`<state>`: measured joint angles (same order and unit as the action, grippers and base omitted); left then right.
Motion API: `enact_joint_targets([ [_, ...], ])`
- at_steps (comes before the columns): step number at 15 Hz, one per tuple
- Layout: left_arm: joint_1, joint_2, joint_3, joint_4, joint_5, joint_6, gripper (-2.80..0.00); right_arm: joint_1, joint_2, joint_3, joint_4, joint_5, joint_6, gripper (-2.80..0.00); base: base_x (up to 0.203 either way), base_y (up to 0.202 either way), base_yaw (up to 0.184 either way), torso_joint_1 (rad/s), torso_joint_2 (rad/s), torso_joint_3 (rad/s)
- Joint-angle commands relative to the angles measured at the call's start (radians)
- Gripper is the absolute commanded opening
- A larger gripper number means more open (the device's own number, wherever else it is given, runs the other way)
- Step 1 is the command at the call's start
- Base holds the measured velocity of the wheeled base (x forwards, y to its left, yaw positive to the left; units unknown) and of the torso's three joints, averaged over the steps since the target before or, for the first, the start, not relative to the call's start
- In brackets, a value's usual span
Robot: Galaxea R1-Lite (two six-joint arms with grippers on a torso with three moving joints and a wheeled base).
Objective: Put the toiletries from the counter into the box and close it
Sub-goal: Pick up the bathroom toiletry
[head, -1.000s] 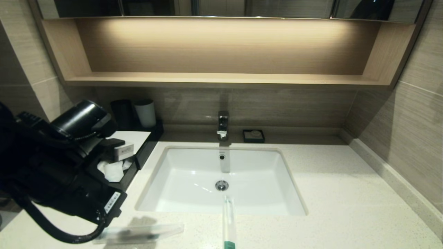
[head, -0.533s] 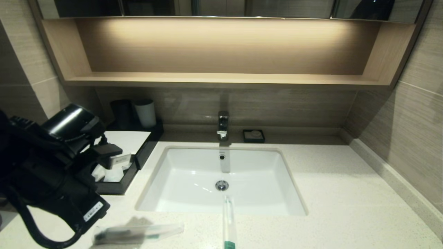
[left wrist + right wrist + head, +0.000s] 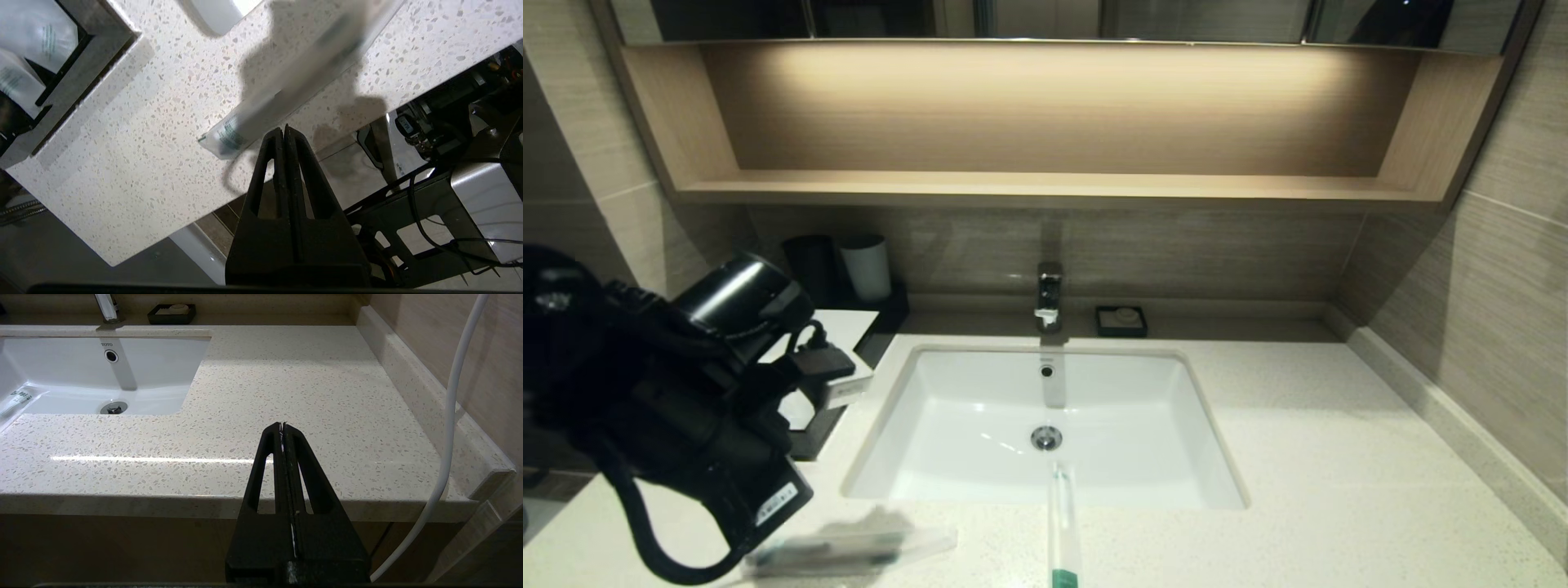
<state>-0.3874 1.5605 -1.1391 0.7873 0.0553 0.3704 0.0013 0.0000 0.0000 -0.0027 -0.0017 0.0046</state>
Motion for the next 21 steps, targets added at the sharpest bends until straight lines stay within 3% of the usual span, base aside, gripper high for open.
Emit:
enact_joint_targets([
  [1, -0.023, 0.061, -0.007, -0.038, 0.001, 0.001, -2.80, 0.000, 0.000, 0.002, 0.000, 0.000, 0.000, -2.80, 0.000, 0.000, 0.000, 0.000, 0.00, 0.000],
  [5, 0.009, 0.074, 0.001, -0.041, 0.005, 0.018, -2.80, 0.000, 0.000, 0.002, 0.000, 0.000, 0.000, -2.80, 0.000, 0.000, 0.000, 0.000, 0.00, 0.000],
  [10, 0.197, 0.084, -0.011, -0.065, 0.002, 0.172, -2.80, 0.000, 0.000, 0.002, 0.000, 0.000, -0.001, -2.80, 0.000, 0.000, 0.000, 0.000, 0.00, 0.000],
  [15, 0.264, 0.061, 0.041, -0.055, -0.005, 0.313, -2.80, 0.000, 0.000, 0.002, 0.000, 0.000, 0.000, -2.80, 0.000, 0.000, 0.000, 0.000, 0.00, 0.000],
  [17, 0.277, 0.015, 0.083, -0.056, -0.059, 0.378, -2.80, 0.000, 0.000, 0.002, 0.000, 0.000, 0.000, -2.80, 0.000, 0.000, 0.000, 0.000, 0.00, 0.000],
  [21, 0.405, -0.020, 0.121, -0.056, -0.231, 0.643, -2.80, 0.000, 0.000, 0.002, 0.000, 0.000, 0.000, -2.80, 0.000, 0.000, 0.000, 0.000, 0.00, 0.000],
])
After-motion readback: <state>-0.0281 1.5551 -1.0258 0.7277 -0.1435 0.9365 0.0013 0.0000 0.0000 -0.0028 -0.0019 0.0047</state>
